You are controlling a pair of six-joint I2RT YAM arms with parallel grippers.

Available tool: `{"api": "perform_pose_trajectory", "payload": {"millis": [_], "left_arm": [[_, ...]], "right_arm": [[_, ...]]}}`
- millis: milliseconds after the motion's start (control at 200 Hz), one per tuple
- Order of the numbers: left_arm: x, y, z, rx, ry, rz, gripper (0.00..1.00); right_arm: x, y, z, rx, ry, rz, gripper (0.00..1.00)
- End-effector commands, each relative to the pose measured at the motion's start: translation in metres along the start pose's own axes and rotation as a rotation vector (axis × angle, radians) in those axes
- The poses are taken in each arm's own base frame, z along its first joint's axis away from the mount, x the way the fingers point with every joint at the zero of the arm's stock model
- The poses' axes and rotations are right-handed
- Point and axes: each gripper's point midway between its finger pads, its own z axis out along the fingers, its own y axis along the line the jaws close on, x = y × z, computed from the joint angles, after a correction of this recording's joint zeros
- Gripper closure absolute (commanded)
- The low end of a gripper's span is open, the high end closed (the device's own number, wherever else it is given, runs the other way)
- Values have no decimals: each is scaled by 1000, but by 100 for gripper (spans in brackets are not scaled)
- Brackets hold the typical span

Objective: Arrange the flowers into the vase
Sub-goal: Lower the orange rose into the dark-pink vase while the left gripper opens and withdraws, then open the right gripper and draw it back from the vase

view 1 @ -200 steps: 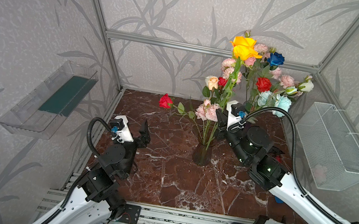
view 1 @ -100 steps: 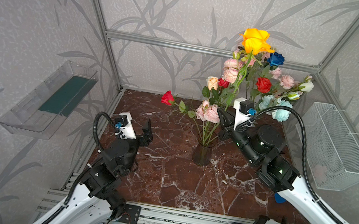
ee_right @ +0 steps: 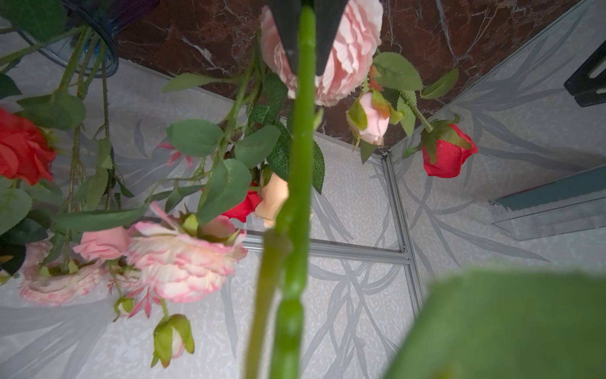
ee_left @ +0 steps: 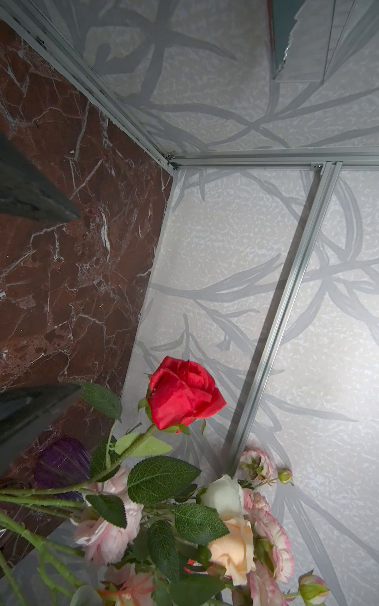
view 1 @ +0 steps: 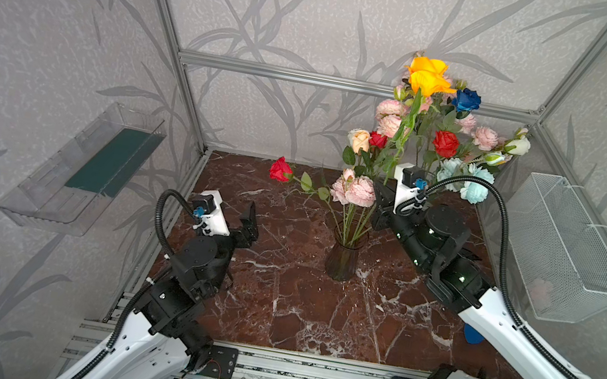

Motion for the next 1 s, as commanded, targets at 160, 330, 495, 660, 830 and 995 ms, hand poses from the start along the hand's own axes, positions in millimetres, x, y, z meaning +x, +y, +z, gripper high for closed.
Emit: {"api": "perform_pose_trajectory", "payload": {"millis": [160,330,495,660,830,995], "left_arm": [[-8,-1,1,4,-8,-16,23],[-3,-2,4,5,11,-22,23],[1,-3,7,5,30,-24,23],[7,-4,13,1,54,-22,23],[10,-3,16,-5,74,-14,21],[12,-4,18,-6,95,3,18]], "right_arm": [[51,6,4,-23,126,102,53],[59,6,-9,-9,160,101,45],[60,11,-26,-32,176,103,39],[54,10,-44,-42,209,97,35],[56,9,-71,-65,227,100,30],[68,-2,-104,-59,246,112,28]]}}
